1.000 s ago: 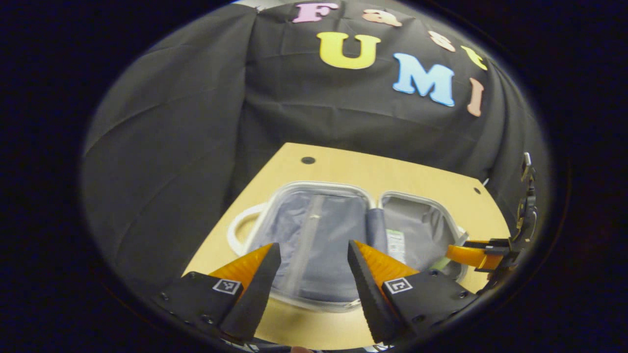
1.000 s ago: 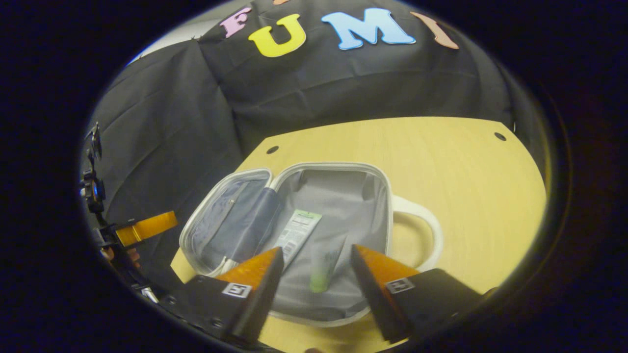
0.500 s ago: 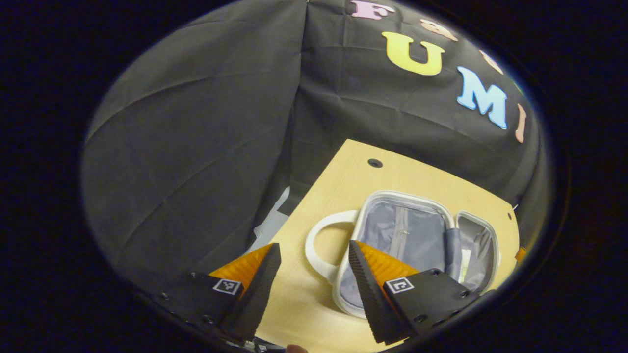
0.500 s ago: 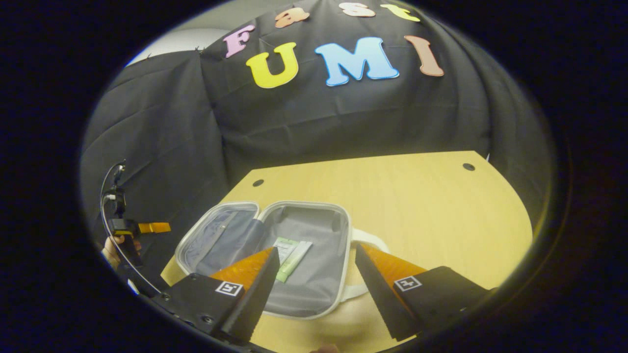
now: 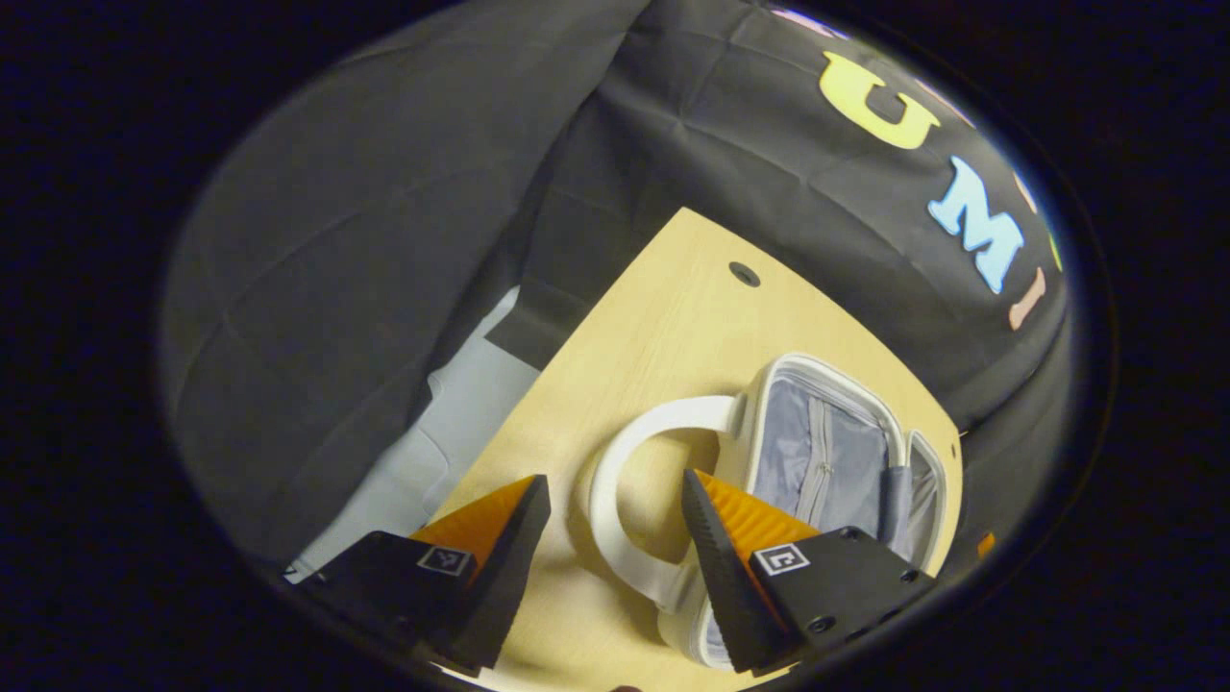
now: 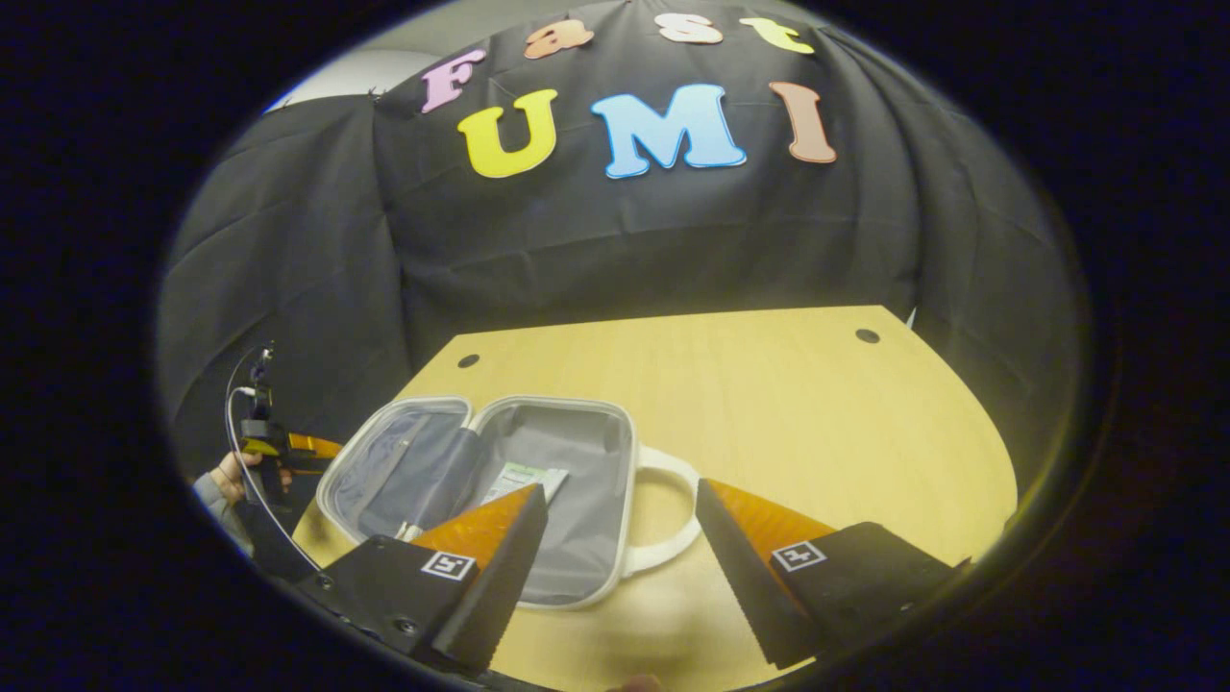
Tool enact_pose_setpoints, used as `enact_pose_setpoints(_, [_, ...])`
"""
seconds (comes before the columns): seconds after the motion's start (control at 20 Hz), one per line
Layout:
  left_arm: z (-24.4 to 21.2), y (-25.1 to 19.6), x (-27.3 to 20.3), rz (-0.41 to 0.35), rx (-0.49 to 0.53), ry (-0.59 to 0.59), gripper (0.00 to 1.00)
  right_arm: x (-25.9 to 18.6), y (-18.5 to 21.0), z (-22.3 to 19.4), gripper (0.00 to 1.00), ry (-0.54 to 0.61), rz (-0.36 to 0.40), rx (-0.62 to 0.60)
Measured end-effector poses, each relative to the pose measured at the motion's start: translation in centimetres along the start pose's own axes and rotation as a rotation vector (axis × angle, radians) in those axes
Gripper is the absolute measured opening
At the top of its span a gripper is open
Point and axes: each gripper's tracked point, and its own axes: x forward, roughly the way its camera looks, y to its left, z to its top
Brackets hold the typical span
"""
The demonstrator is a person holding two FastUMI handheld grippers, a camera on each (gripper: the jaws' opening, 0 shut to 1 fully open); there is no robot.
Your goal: First open the suitcase, pack the skin care products into it, and then close the suitcase.
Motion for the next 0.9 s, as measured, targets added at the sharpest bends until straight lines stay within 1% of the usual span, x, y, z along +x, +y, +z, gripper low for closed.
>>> enact_pose_setpoints(0.1, [-0.4, 0.0, 0.7, -0.023, -0.042, 0.009, 0.92, -0.5, -0.6, 0.2, 0.95, -0.005, -0.018, 0.0])
enact_pose_setpoints(0.2, [-0.8, -0.3, 1.3, -0.043, -0.08, 0.021, 0.85, -0.8, -1.4, 0.2, 0.95, -0.011, -0.035, 0.003])
enact_pose_setpoints(0.35, [-1.9, -0.3, 1.8, -0.046, -0.114, 0.05, 0.37, -1.3, -2.5, 0.0, 0.96, -0.014, -0.052, 0.026])
enact_pose_setpoints(0.4, [-1.6, 0.3, 1.8, -0.023, -0.118, 0.03, 0.33, -1.6, -2.8, 0.0, 0.95, -0.015, -0.058, 0.032])
enact_pose_setpoints(0.45, [-1.2, 0.1, 1.9, -0.029, -0.146, 0.027, 0.25, -1.8, -3.2, -0.1, 0.96, -0.017, -0.063, 0.036])
enact_pose_setpoints(0.5, [-0.9, -0.2, 1.1, -0.04, -0.153, 0.024, 0.17, -2.0, -3.5, -0.2, 0.95, -0.016, -0.065, 0.04])
enact_pose_setpoints(0.55, [-0.7, -0.4, 0.6, -0.048, -0.16, 0.007, 0.17, -2.1, -3.6, -0.3, 0.96, -0.018, -0.065, 0.044])
enact_pose_setpoints(0.6, [-0.3, -0.9, 0.2, -0.058, -0.156, -0.007, 0.13, -2.2, -3.8, -0.2, 0.96, -0.022, -0.064, 0.045])
enact_pose_setpoints(0.65, [-0.1, -1.2, -0.6, -0.053, -0.155, -0.023, 0.12, -2.3, -4.0, -0.2, 0.95, -0.025, -0.065, 0.047])
enact_pose_setpoints(0.7, [0.5, -2.2, -1.5, -0.061, -0.143, -0.03, 0.08, -2.4, -4.2, -0.1, 0.96, -0.028, -0.061, 0.051])
enact_pose_setpoints(0.75, [0.8, -3.0, -2.7, -0.064, -0.116, -0.043, 0.08, -2.5, -4.2, 0.0, 0.96, -0.032, -0.055, 0.055])
enact_pose_setpoints(0.8, [1.4, -3.7, -4.0, -0.06, -0.082, -0.059, 0.08, -2.5, -4.2, 0.1, 0.9, -0.037, -0.048, 0.059])
enact_pose_setpoints(0.85, [2.1, -5.1, -5.3, -0.071, -0.049, -0.082, 0.08, -2.4, -4.4, 0.3, 0.96, -0.043, -0.042, 0.06])
enact_pose_setpoints(0.9, [3.1, -6.7, -7.2, -0.084, -0.024, -0.111, 0.08, -2.4, -4.5, 0.5, 0.9, -0.048, -0.035, 0.061])
